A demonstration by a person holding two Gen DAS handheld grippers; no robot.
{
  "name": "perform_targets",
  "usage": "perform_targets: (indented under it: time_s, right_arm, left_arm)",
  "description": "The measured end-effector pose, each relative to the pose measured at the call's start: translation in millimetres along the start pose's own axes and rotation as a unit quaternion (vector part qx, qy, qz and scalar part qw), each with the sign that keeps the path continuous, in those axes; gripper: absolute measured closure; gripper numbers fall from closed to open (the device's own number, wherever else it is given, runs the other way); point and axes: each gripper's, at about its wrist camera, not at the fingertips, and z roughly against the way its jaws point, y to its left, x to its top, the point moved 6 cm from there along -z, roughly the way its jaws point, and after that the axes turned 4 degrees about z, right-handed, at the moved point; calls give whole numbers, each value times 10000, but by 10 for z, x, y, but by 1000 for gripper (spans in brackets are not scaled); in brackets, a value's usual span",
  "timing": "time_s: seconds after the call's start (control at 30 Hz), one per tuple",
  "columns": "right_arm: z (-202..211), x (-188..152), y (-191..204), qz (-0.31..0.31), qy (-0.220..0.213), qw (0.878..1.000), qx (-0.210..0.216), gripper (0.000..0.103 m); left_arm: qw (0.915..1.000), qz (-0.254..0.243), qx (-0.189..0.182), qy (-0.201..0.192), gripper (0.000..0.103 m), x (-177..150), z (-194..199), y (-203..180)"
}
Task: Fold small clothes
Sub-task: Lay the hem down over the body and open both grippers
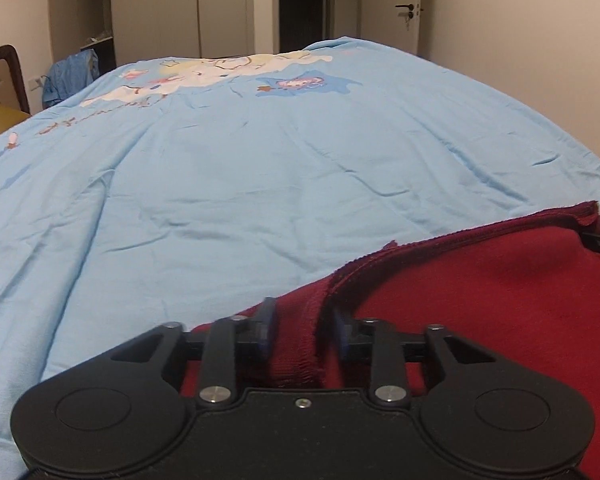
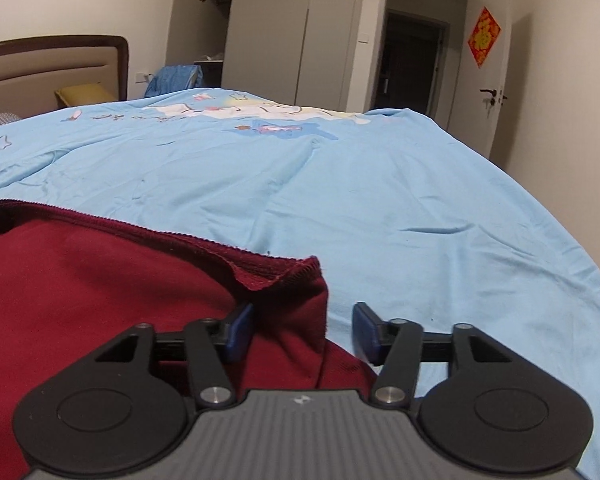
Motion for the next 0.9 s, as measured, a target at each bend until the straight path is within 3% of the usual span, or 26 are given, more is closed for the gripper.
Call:
perform_targets:
  time_s: [0.07,0.1,0.13,0.37,0.43,0.53,0.63,0.73,0.9]
  right_arm:
    - [11,5,-55,-113,8,9999,-81,19]
    - [14,1,-83,-171,3,9997,-146,14]
    - [36,0,-116,-229,-15,9995,-228,8]
    - [101,57,-254,-92,-264,9941,-1051,0]
    - [51,85,-253,-59,-267,9927,-1174,0]
    - [-56,109,-207,150,-263,9900,-1378,0]
    - [-165,127,-161,388,-317,9861,-1584,0]
    - [-307,95,-163,412,-176,9849,-1670,0]
    - [-429,23,-179,354,-49,9866,-1593,0]
  left_arm:
    - [9999,61,-62,-98,30,10,55,-16]
    - [9997,73,84,-200,13,21,93,-8]
    - [9989,86,286,-351,4,36,157,6]
    - [9886,409,925,-1119,2,130,524,190]
    - [9864,337,863,-1358,2,138,571,133]
    - [9858,53,444,-1616,3,125,569,-87]
    - [9864,-478,-104,-1571,3,83,456,-374]
    - [9867,-893,-246,-1333,5,28,283,-528]
    - [9943,-342,-373,-934,4,6,52,-341]
